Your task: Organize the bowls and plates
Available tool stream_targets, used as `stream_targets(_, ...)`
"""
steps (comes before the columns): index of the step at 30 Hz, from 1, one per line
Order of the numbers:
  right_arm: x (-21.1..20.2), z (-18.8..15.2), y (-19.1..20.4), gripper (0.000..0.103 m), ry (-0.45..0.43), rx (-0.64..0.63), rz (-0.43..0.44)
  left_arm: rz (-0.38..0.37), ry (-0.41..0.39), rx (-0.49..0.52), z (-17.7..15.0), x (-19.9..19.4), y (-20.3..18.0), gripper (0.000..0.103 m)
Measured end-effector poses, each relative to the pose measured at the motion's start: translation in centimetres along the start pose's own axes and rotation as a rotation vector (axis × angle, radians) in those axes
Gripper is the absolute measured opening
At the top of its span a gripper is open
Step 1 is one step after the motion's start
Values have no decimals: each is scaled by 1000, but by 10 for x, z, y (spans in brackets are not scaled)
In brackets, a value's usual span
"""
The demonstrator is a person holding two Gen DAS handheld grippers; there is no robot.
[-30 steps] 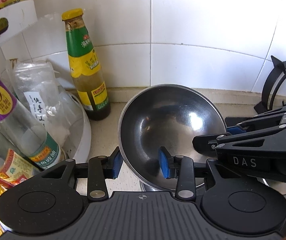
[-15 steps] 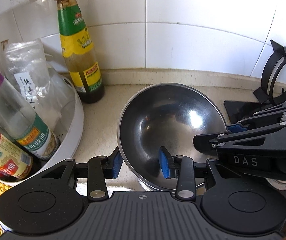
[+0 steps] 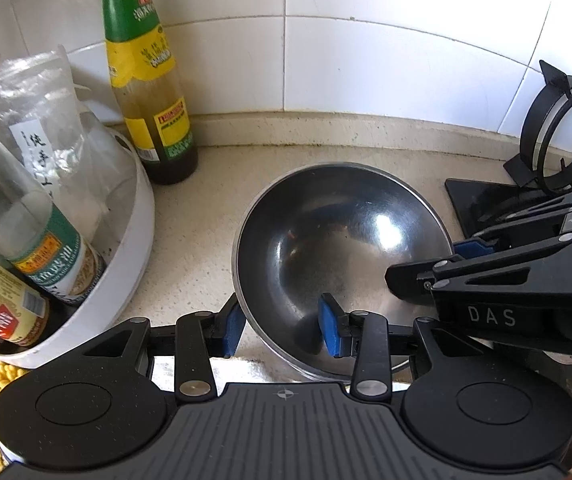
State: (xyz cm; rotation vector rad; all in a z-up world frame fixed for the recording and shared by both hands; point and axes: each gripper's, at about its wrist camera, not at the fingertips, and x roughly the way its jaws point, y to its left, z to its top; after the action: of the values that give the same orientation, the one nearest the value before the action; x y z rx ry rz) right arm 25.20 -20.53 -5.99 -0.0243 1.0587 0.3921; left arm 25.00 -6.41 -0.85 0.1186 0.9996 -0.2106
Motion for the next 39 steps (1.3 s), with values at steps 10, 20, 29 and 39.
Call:
stream_targets(10,-17,4,-15,45,-51,31,-31,-2,-53,-54,9,-17,29,53)
stream_targets(20,-5,1,-19,47,-17,76,23,-56,-50,-32,-9,-23,35,63)
stream_targets(29,8,1,-21,52,11,120,49,-85,-16,-3,-33,-16,47,64)
stream_targets(39,25,1,-19,55,45,149,50,-129,6,63,-45,-3,45,69)
